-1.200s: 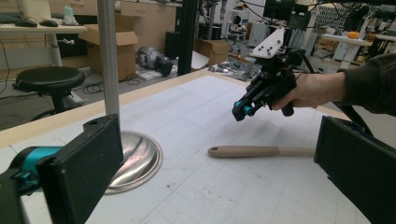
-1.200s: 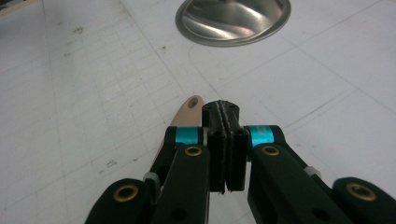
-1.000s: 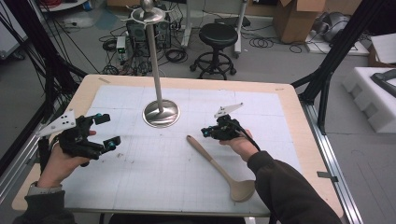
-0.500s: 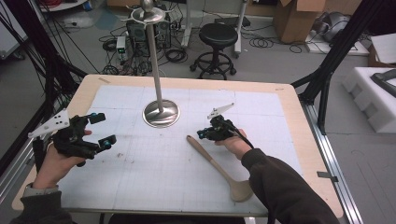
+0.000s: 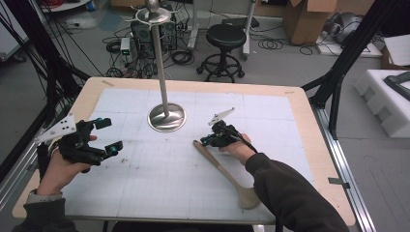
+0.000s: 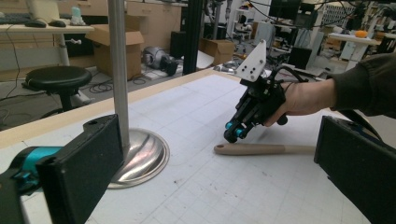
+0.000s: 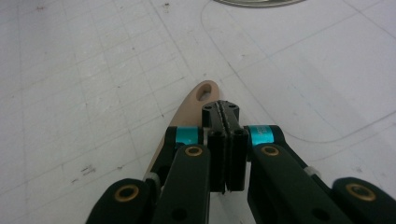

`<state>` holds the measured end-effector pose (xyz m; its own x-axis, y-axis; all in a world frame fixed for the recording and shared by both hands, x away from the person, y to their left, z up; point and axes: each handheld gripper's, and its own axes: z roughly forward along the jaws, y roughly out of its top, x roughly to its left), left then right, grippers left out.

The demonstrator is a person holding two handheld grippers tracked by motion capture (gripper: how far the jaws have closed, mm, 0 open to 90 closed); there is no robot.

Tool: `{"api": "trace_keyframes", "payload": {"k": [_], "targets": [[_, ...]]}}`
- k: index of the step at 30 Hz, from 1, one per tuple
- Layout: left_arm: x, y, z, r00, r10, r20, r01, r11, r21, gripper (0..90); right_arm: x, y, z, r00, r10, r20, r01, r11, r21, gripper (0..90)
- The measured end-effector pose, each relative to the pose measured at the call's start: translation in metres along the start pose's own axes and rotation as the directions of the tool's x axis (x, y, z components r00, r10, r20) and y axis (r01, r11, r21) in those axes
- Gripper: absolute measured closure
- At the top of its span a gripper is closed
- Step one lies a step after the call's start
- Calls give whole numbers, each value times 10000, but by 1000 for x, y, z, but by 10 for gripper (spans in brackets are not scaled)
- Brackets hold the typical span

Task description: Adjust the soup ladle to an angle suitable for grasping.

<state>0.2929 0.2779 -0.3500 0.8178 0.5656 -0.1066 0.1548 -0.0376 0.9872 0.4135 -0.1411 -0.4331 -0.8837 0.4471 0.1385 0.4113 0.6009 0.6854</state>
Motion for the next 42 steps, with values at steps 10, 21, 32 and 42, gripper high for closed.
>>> {"api": "trace_keyframes", "payload": {"k": [10, 21, 32, 42], "targets": [[0, 0, 0, 10000, -17, 3, 17, 10000, 25, 18, 3, 3, 4, 9997, -209, -142, 213, 9995, 226, 900], [0, 0, 0, 10000, -29, 11, 29, 10000, 37, 18, 17, 10, 12, 9941, -875, -633, 909, 9944, 536, 900], [0, 0, 0, 10000, 0, 19, 0, 10000, 57, 18, 32, 17, 20, 9856, -1244, -1147, 1327, 9888, 686, 900], [-1, 0, 0, 10000, -15, 25, 15, 10000, 30, 18, 50, 23, 27, 9700, -1879, -1540, 2007, 9770, 719, 900]]}}
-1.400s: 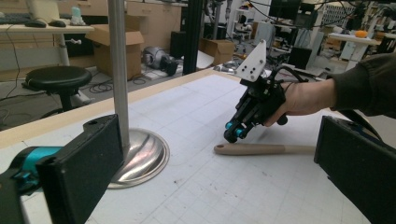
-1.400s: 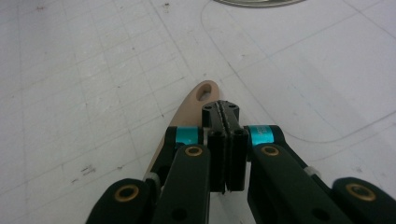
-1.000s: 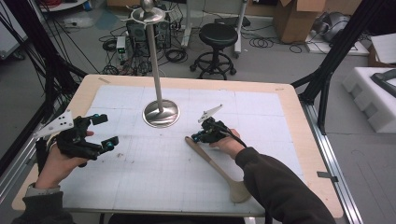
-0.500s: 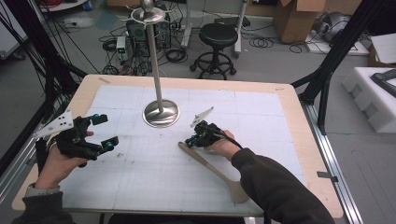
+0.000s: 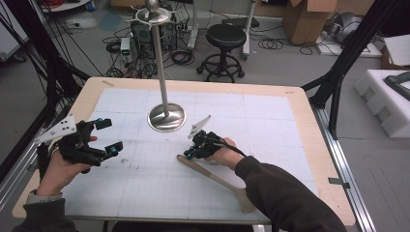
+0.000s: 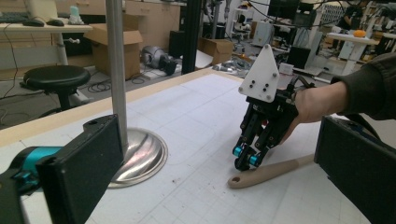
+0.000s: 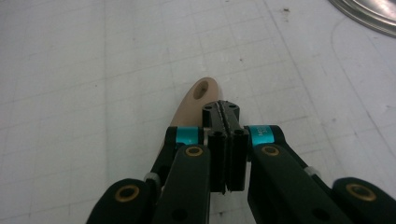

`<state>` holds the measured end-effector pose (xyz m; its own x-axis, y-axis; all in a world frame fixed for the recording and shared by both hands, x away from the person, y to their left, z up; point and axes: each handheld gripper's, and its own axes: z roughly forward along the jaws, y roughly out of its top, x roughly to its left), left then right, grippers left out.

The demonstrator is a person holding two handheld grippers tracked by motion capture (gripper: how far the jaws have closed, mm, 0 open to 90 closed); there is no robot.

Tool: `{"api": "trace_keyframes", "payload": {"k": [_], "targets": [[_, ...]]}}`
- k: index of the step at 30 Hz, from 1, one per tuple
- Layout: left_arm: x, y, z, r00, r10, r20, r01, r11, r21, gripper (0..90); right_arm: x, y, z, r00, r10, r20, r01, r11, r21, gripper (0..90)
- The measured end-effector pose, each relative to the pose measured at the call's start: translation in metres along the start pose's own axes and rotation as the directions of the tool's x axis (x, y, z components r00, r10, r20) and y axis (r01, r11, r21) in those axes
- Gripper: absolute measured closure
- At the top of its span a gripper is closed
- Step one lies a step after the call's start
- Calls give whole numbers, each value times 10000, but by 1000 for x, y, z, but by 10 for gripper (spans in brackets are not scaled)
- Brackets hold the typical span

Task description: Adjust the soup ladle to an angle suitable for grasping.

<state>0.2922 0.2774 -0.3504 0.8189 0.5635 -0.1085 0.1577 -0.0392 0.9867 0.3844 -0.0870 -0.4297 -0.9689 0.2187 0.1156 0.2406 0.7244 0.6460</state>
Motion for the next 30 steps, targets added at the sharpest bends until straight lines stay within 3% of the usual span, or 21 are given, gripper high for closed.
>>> {"api": "trace_keyframes", "payload": {"k": [4, 9, 20, 30], "targets": [[0, 0, 0, 10000, -2, 14, 2, 10000, 3, 18, 3, 2, 1, 10000, -12, -87, 12, 10000, 78, 900], [0, 0, 0, 10000, -2, 9, 2, 10000, 31, 18, 10, 6, 4, 9987, -359, -350, 366, 9992, 185, 900], [-1, 0, 1, 10000, -3, 34, 3, 10000, 54, 18, 16, 7, 8, 9953, -929, -269, 943, 9938, 580, 900], [0, 0, -1, 10000, 27, 35, -27, 10000, 37, 18, 29, 10, 12, 9846, -1285, -1187, 1380, 9876, 753, 900]]}}
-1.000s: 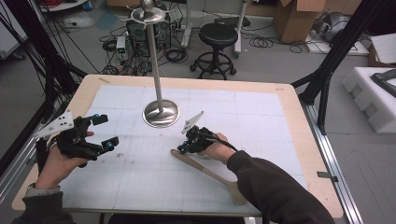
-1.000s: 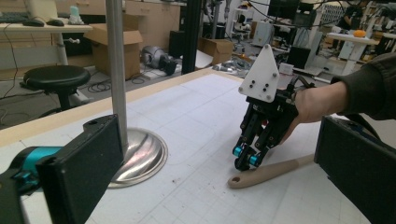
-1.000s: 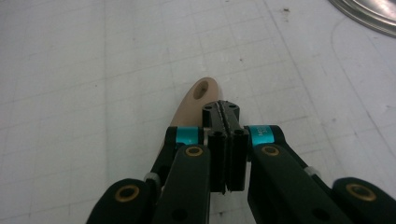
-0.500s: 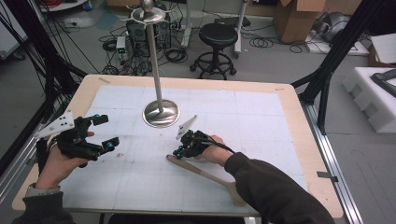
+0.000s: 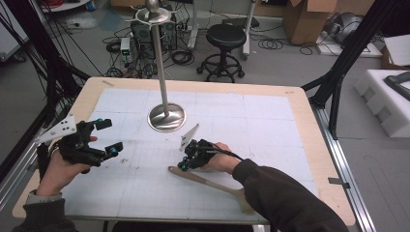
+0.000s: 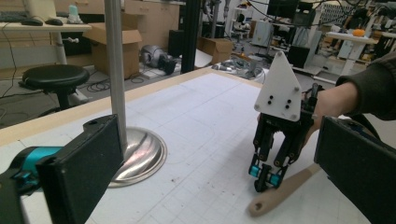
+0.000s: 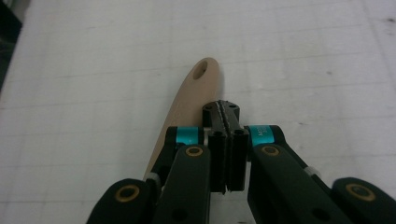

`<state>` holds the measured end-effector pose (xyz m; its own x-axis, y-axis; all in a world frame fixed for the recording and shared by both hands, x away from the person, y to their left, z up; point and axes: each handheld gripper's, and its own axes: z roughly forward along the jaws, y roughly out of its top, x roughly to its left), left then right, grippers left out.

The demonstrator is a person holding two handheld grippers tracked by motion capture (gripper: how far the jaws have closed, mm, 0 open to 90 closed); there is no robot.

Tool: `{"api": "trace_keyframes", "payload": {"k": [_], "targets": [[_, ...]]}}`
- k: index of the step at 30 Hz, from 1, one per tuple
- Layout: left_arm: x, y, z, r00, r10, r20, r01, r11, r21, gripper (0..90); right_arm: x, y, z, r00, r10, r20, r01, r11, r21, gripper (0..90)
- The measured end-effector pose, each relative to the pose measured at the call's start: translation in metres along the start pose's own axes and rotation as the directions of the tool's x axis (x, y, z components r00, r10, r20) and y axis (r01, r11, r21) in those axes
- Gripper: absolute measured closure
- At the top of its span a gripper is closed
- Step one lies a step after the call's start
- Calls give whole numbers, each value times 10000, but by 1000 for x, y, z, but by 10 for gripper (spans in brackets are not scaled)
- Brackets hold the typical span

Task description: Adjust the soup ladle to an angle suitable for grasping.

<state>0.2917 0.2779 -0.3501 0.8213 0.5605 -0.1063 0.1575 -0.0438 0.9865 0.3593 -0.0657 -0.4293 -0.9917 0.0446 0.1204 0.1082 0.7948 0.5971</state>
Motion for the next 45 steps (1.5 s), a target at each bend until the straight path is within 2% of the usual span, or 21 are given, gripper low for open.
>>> {"api": "trace_keyframes", "payload": {"k": [3, 9, 17, 19, 21, 25, 28, 30, 33, 38, 40, 43, 45], "targets": [[0, 0, 0, 10000, -25, -8, 25, 10000, 0, 18, 6, 3, 2, 9991, -378, -181, 380, 9992, 97, 900], [-1, 0, 1, 10000, -15, 0, 15, 10000, 45, 18, 15, 8, 5, 9961, -716, -519, 727, 9972, 191, 900], [-1, 0, 1, 10000, 5, 3, -5, 10000, 51, 18, 23, 11, 7, 9933, -823, -807, 848, 9960, 279, 900], [-1, -1, 1, 10000, 14, 11, -15, 10000, 73, 18, 24, 11, 7, 9934, -873, -744, 900, 9954, 337, 900], [-1, -1, 1, 10000, 5, 9, -5, 10000, 83, 18, 22, 10, 5, 9956, -816, -471, 834, 9958, 367, 900], [-1, -1, 1, 10000, -8, 12, 7, 10000, 68, 18, 20, 10, -6, 9990, -435, -62, 435, 9990, 46, 900], [-1, -1, 1, 10000, -3, 24, 2, 9999, 106, 18, 23, 9, -15, 9989, -403, 222, 405, 9991, -94, 884], [-1, -1, 1, 10000, -5, 24, 5, 9999, 107, 18, 27, 7, -22, 9994, -124, 313, 133, 9995, -302, 827], [-2, -1, 1, 10000, -44, 1, 44, 10000, 52, 18, 32, 3, -33, 9983, 14, 574, 15, 9987, -508, 704], [-1, -1, 0, 10000, -63, 23, 63, 10000, 47, 18, 43, -3, -49, 9968, 193, 770, -141, 9976, -677, 437], [-1, -1, 0, 10000, -53, 9, 53, 10000, 66, 18, 48, -5, -55, 9951, 213, 962, -147, 9975, -691, 392], [-1, -1, 0, 10000, -56, 5, 56, 10000, 66, 18, 54, -10, -64, 9915, 194, 1286, -141, 9990, -421, 247], [-1, -1, 1, 10000, -54, -2, 54, 9999, 105, 18, 56, -13, -70, 9910, 356, 1292, -299, 9985, -456, 183]]}}
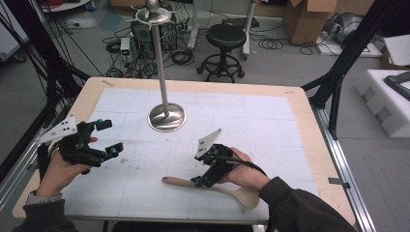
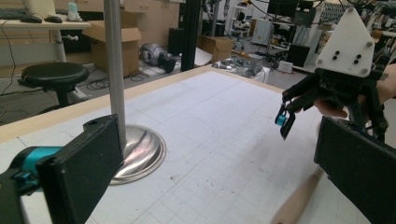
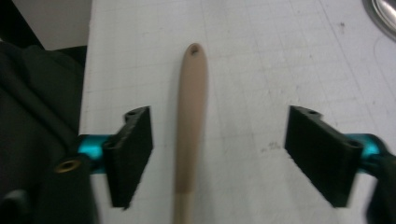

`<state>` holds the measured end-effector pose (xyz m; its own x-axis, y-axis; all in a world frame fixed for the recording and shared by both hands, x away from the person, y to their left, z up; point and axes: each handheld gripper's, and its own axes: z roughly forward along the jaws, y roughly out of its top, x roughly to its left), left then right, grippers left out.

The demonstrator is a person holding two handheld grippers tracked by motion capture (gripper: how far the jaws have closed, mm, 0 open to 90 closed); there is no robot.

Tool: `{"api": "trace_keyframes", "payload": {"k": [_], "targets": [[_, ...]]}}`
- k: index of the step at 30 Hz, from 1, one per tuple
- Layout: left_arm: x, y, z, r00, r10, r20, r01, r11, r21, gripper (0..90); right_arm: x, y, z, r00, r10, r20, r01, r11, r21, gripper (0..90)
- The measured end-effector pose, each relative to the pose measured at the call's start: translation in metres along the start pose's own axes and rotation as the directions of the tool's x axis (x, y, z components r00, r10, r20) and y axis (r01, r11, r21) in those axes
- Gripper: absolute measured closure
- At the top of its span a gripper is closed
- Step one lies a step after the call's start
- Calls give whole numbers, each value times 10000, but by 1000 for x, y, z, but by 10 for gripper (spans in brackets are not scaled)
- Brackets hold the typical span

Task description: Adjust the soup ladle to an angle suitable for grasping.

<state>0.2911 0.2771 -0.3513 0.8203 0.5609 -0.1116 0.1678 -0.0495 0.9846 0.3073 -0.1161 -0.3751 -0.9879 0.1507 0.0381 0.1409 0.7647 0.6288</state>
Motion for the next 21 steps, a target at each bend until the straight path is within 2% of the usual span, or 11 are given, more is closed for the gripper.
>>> {"api": "trace_keyframes", "payload": {"k": [2, 4, 5, 7, 8, 13, 21], "targets": [[0, 0, 0, 10000, -33, -5, 33, 10000, -6, 18, 2, -3, -7, 9999, -154, 77, 153, 9999, 8, 156], [0, 0, 0, 10000, -27, 32, 27, 10000, -13, 18, 4, -5, -10, 10000, -68, 5, 68, 9999, 77, 150], [0, 0, 0, 10000, -32, 59, 32, 10000, -10, 18, 7, -9, -16, 9996, -171, 219, 169, 9998, 72, 143], [0, 0, 1, 10000, -61, 49, 61, 10000, -8, 18, 9, -13, -19, 10000, -70, 42, 69, 9997, 223, 111], [0, 0, 1, 10000, -60, 52, 60, 10000, -12, 18, 10, -15, -20, 10000, 48, 64, -50, 9995, 326, 99], [0, 0, 0, 10000, -29, 75, 29, 10000, 0, 18, 16, -28, -23, 9996, -32, 285, 5, 9955, 952, 99], [0, -1, -1, 10000, -44, 66, 44, 10000, -5, 18, 17, -36, -22, 9997, 155, 187, -183, 9876, 1558, 98]]}}
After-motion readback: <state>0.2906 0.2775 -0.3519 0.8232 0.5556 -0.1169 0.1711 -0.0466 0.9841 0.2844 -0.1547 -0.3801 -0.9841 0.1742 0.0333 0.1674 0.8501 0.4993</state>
